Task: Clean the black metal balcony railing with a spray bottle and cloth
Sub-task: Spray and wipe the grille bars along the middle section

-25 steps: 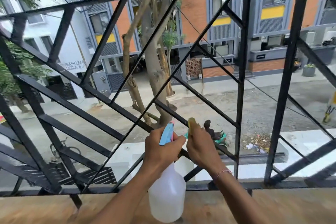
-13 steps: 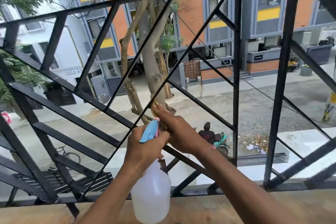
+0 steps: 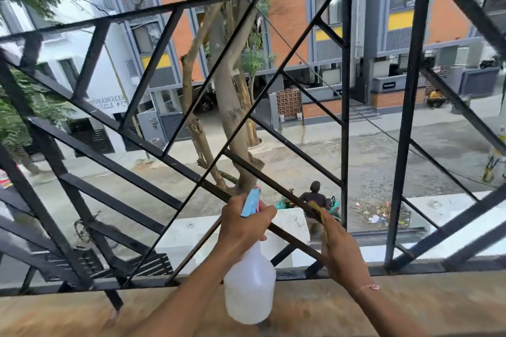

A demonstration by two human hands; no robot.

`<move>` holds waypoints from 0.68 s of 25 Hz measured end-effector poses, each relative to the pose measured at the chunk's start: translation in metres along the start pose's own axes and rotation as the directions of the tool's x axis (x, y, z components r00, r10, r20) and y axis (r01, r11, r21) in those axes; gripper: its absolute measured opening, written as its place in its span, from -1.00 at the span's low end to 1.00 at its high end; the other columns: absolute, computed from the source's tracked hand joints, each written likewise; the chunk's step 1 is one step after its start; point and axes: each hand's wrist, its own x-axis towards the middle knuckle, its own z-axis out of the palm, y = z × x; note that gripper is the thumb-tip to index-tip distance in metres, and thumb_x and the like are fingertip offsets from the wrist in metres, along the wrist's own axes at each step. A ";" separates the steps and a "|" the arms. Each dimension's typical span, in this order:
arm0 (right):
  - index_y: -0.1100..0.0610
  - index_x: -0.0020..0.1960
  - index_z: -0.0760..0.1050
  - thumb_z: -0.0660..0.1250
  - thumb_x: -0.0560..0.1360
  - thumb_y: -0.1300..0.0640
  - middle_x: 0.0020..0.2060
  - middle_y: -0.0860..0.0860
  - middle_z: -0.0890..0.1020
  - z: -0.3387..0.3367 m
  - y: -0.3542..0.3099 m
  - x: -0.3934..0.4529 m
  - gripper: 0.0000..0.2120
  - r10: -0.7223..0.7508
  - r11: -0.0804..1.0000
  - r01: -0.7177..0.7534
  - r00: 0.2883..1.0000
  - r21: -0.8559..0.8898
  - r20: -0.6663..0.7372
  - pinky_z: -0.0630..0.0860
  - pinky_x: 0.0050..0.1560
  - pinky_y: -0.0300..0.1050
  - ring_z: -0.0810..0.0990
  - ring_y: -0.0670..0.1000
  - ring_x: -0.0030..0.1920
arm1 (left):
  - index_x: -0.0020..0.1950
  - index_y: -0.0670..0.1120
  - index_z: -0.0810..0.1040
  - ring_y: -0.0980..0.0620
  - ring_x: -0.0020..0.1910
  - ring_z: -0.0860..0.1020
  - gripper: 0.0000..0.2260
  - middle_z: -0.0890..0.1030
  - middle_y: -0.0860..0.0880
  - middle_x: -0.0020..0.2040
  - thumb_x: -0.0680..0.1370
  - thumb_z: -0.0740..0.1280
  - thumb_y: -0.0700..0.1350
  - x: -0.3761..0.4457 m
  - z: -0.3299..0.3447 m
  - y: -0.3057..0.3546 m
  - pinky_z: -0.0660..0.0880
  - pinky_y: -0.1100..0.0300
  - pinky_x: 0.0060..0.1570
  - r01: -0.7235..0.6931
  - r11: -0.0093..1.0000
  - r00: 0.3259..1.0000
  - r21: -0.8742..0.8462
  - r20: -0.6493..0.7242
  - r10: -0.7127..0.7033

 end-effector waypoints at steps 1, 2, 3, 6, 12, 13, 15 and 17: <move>0.16 0.51 0.33 0.25 0.53 0.40 0.36 0.18 0.53 0.004 -0.002 -0.001 -0.44 0.031 0.998 -0.032 0.999 -0.059 -0.018 0.48 0.22 0.00 0.55 0.21 0.29 | -0.25 -0.10 0.54 0.03 -0.29 0.56 -0.86 0.58 -0.08 -0.28 0.49 0.44 -0.19 0.000 0.001 0.001 0.54 0.26 -0.42 0.002 1.000 1.000 0.002 -0.003 -0.002; 0.23 0.45 0.38 0.24 0.52 0.40 0.30 0.23 0.57 0.011 -0.004 0.000 -0.50 0.071 0.993 -0.074 0.997 -0.097 -0.033 0.51 0.18 0.05 0.57 0.25 0.25 | -0.26 -0.10 0.54 0.03 -0.30 0.55 -0.85 0.57 -0.07 -0.28 0.49 0.44 -0.18 -0.001 0.002 0.001 0.54 0.26 -0.42 0.005 1.000 1.000 0.004 -0.002 -0.005; 0.28 0.37 0.42 0.24 0.49 0.39 0.22 0.26 0.60 0.017 -0.009 0.004 -0.56 0.140 0.983 -0.146 0.989 -0.113 -0.055 0.53 0.14 0.07 0.59 0.28 0.19 | -0.26 -0.10 0.54 0.03 -0.30 0.54 -0.85 0.57 -0.08 -0.28 0.50 0.44 -0.18 -0.001 0.003 0.001 0.54 0.25 -0.42 0.009 1.000 1.000 0.006 0.000 -0.009; 0.27 0.15 0.51 0.25 0.45 0.31 0.00 0.24 0.67 0.024 -0.040 0.025 -0.72 0.342 0.919 -0.354 0.935 -0.172 -0.097 0.55 0.00 0.07 0.63 0.27 0.02 | -0.22 -0.13 0.56 0.02 -0.29 0.54 -0.87 0.57 -0.11 -0.26 0.50 0.44 -0.17 -0.001 0.001 0.003 0.53 0.25 -0.42 0.013 1.000 1.000 -0.006 -0.010 -0.013; 0.25 0.21 0.50 0.23 0.58 0.21 -0.01 0.25 0.65 -0.010 -0.145 0.074 -0.76 -0.115 0.993 0.113 0.980 0.020 0.160 0.51 -0.05 0.07 0.59 0.31 0.01 | -0.11 -0.14 0.61 0.00 -0.27 0.60 -0.90 0.61 -0.16 -0.22 0.51 0.45 -0.11 0.009 -0.018 0.017 0.55 0.19 -0.39 -0.015 0.997 0.997 -0.078 -0.076 0.009; 0.25 0.22 0.51 0.26 0.58 0.21 0.00 0.24 0.66 -0.017 -0.159 0.085 -0.76 -0.211 0.976 0.194 0.956 0.098 0.205 0.50 -0.07 0.03 0.59 0.29 0.02 | -0.06 -0.15 0.61 0.01 -0.28 0.59 -0.89 0.60 -0.14 -0.22 0.52 0.44 -0.11 0.009 -0.024 0.022 0.54 0.21 -0.41 -0.011 0.993 0.996 -0.114 -0.090 0.000; 0.23 0.28 0.55 0.25 0.61 0.23 0.08 0.17 0.68 -0.026 -0.176 0.100 -0.73 -0.305 0.909 0.207 0.921 0.361 0.242 0.54 0.01 -0.08 0.63 0.17 0.09 | 0.00 -0.15 0.60 0.03 -0.29 0.58 -0.88 0.60 -0.12 -0.20 0.54 0.43 -0.11 0.007 -0.035 0.030 0.53 0.23 -0.42 -0.006 0.987 0.994 -0.158 -0.104 -0.010; 0.16 0.31 0.57 0.19 0.64 0.30 0.15 0.12 0.67 -0.037 -0.180 0.100 -0.69 -0.221 0.809 0.032 0.942 0.587 0.252 0.57 0.01 -0.23 0.63 0.08 0.16 | 0.02 -0.15 0.61 0.03 -0.25 0.60 -0.88 0.63 -0.19 -0.15 0.55 0.42 -0.11 0.004 -0.038 0.035 0.53 0.25 -0.42 -0.019 0.991 0.997 -0.135 -0.080 0.008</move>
